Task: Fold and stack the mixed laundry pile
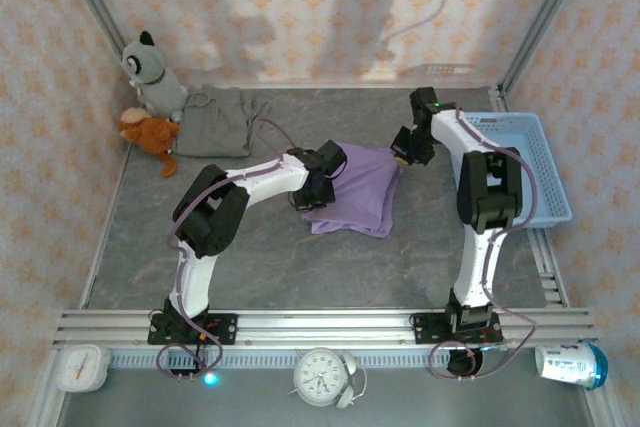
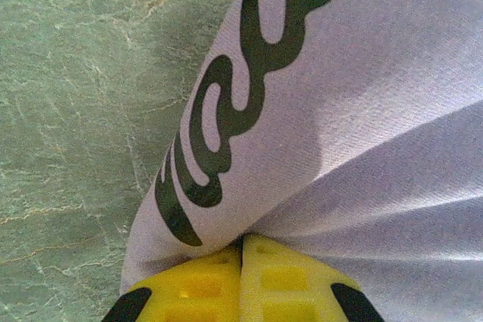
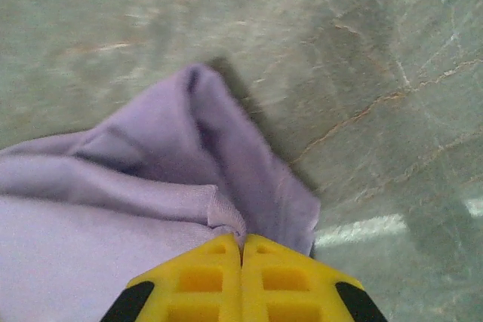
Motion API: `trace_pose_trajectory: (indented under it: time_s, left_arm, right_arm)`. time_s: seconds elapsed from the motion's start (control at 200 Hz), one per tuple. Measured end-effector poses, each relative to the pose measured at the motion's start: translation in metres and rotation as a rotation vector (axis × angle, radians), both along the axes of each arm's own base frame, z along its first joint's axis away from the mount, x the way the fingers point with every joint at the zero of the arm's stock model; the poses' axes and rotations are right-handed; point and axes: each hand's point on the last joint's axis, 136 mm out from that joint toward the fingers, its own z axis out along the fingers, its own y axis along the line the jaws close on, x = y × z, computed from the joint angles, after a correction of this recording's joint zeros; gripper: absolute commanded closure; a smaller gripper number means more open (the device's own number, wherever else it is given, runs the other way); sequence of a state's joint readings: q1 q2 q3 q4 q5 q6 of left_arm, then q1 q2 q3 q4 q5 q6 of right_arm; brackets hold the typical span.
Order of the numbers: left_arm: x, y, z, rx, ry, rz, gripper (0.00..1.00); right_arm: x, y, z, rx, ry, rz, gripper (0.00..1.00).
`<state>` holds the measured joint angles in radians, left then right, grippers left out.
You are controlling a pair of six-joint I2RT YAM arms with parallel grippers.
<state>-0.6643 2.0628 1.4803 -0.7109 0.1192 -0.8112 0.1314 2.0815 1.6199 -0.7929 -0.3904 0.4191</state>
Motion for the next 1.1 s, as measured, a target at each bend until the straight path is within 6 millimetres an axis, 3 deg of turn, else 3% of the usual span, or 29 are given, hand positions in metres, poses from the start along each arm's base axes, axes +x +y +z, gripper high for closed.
trace_pose_trajectory:
  time_s: [0.07, 0.12, 0.26, 0.345, 0.48, 0.621, 0.711, 0.786, 0.896, 1.021, 1.101]
  left_arm:
    - [0.0, 0.0, 0.001, 0.008, 0.0, -0.003, 0.97]
    - [0.0, -0.001, 0.001, 0.011, 0.001, -0.004, 0.95]
    - [0.0, -0.005, 0.004, 0.005, 0.005, -0.021, 0.78]
    - [-0.002, -0.006, 0.009, 0.005, 0.021, -0.022, 0.67]
    - [0.013, -0.022, 0.041, -0.039, -0.011, -0.055, 0.64]
    - [0.051, -0.044, 0.092, -0.126, -0.139, -0.077, 0.68]
    - [0.078, -0.044, 0.105, -0.152, -0.185, -0.065, 0.76]
    - [0.101, -0.035, 0.096, -0.146, -0.19, -0.044, 0.8]
    - [0.126, -0.015, 0.059, -0.109, -0.148, -0.011, 0.81]
    - [0.132, 0.004, 0.016, -0.06, -0.072, 0.007, 0.81]
    - [0.131, 0.004, 0.009, -0.056, -0.057, 0.001, 0.81]
  right_arm:
    - [0.001, -0.001, -0.024, -0.007, 0.052, -0.011, 1.0]
    - [0.006, -0.001, -0.022, -0.003, 0.055, -0.02, 0.98]
    - [0.016, -0.003, -0.014, -0.007, 0.022, -0.04, 0.66]
    - [0.015, -0.01, -0.016, -0.023, 0.016, -0.044, 0.56]
    - [-0.013, -0.016, 0.0, -0.019, 0.015, -0.043, 0.53]
    - [-0.048, -0.008, 0.041, 0.018, -0.044, 0.002, 0.53]
    - [-0.075, 0.007, 0.057, 0.043, -0.07, 0.065, 0.53]
    - [-0.103, 0.024, 0.055, 0.069, -0.055, 0.125, 0.53]
    - [-0.145, 0.048, 0.034, 0.113, 0.018, 0.204, 0.54]
    - [-0.175, 0.066, 0.012, 0.135, 0.087, 0.255, 0.57]
    - [-0.181, 0.074, 0.008, 0.147, 0.094, 0.272, 0.6]
